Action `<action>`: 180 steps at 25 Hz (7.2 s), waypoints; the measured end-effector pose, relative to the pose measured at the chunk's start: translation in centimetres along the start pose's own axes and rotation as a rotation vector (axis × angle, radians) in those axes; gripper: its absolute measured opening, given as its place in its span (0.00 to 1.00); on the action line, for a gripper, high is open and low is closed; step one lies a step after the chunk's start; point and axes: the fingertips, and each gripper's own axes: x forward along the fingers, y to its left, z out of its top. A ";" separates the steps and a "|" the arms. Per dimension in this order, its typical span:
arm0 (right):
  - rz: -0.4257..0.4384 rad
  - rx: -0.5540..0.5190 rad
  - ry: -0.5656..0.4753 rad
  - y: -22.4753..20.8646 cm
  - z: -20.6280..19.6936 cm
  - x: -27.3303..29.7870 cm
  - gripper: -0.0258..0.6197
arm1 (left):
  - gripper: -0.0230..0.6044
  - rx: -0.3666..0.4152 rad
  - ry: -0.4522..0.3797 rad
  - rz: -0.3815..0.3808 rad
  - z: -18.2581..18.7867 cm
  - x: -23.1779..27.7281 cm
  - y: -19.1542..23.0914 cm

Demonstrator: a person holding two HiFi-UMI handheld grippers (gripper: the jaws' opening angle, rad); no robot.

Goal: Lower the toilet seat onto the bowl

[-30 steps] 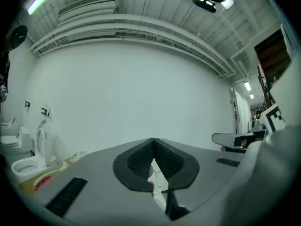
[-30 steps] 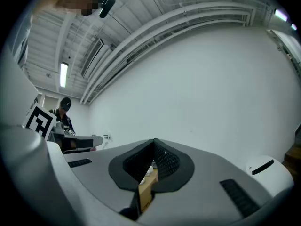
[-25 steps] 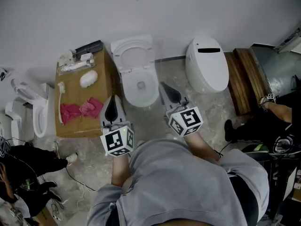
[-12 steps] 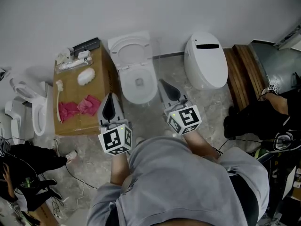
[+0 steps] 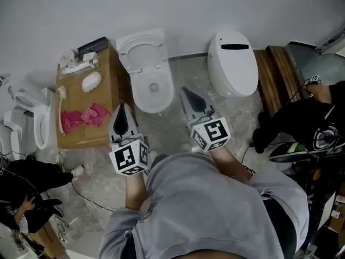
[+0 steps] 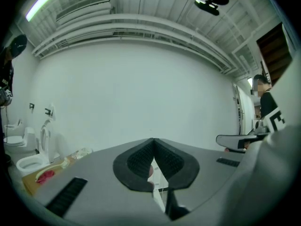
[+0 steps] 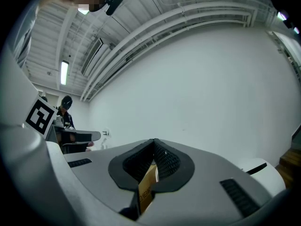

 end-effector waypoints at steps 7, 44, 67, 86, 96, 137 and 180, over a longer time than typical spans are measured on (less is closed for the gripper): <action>0.002 0.008 0.023 -2.6 -1.0 -1.5 0.04 | 0.04 -0.007 0.020 0.008 -0.8 0.3 -2.9; -0.206 -0.042 0.060 2.0 -2.9 17.7 0.04 | 0.04 -0.021 0.022 -0.129 0.2 13.9 15.6; -0.119 -0.104 0.063 -3.6 -3.6 26.0 0.04 | 0.04 -0.009 0.029 -0.072 -0.4 22.3 14.7; -0.035 -0.237 0.134 -12.9 -4.5 30.9 0.04 | 0.04 0.020 0.040 0.014 0.3 31.3 10.0; -0.096 -0.289 0.217 -14.7 -6.8 34.5 0.04 | 0.04 0.025 0.057 -0.016 0.2 34.7 12.8; -0.006 -0.391 0.434 -17.4 -20.3 42.7 0.12 | 0.04 -0.036 0.150 0.023 -6.9 38.6 18.0; 0.226 -0.397 0.638 -18.2 -31.0 46.8 0.21 | 0.04 -0.065 0.266 0.034 -12.8 43.2 18.4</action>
